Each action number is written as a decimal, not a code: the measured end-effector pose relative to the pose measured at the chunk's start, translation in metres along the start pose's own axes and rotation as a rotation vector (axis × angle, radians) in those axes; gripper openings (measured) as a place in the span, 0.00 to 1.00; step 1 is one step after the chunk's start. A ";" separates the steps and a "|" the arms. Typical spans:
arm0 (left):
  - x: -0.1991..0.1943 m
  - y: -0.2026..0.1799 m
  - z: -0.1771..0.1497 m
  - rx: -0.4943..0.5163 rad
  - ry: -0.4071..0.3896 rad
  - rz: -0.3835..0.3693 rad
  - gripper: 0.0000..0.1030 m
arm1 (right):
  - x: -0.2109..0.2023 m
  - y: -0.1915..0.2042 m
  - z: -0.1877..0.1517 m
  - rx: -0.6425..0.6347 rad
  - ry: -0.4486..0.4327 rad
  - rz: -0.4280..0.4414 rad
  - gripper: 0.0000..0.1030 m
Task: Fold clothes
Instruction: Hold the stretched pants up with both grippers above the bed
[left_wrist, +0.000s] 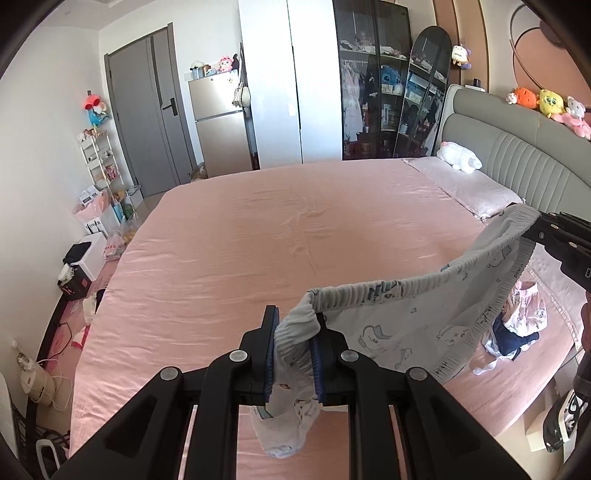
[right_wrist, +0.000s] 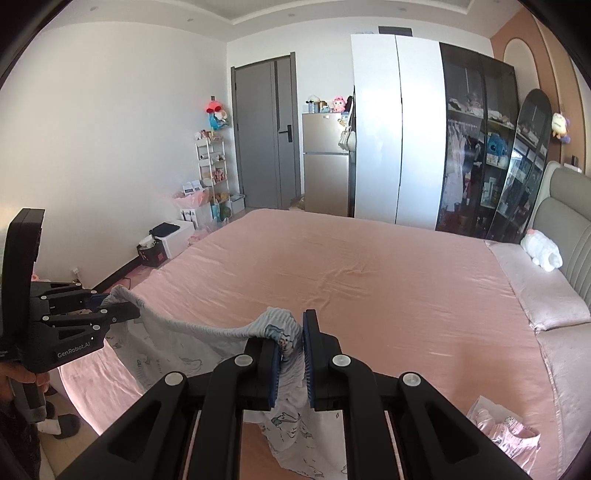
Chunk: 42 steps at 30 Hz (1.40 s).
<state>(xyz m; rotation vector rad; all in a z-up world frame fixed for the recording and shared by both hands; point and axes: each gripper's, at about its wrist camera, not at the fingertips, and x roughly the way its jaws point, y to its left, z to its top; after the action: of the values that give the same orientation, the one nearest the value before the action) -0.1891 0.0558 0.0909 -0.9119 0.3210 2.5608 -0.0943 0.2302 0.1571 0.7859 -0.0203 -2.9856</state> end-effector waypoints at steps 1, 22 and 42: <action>-0.003 0.000 0.001 0.000 -0.006 0.002 0.14 | -0.004 0.001 0.003 -0.007 -0.006 0.000 0.08; 0.050 0.008 0.018 0.044 0.057 0.033 0.14 | 0.046 -0.015 0.006 0.021 0.070 0.021 0.08; 0.163 0.041 0.104 0.101 -0.001 0.076 0.14 | 0.176 -0.044 0.076 -0.008 0.053 -0.061 0.08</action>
<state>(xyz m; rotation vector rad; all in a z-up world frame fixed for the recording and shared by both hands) -0.3794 0.1024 0.0684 -0.8769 0.4885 2.5873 -0.2871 0.2643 0.1356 0.8796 0.0179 -3.0187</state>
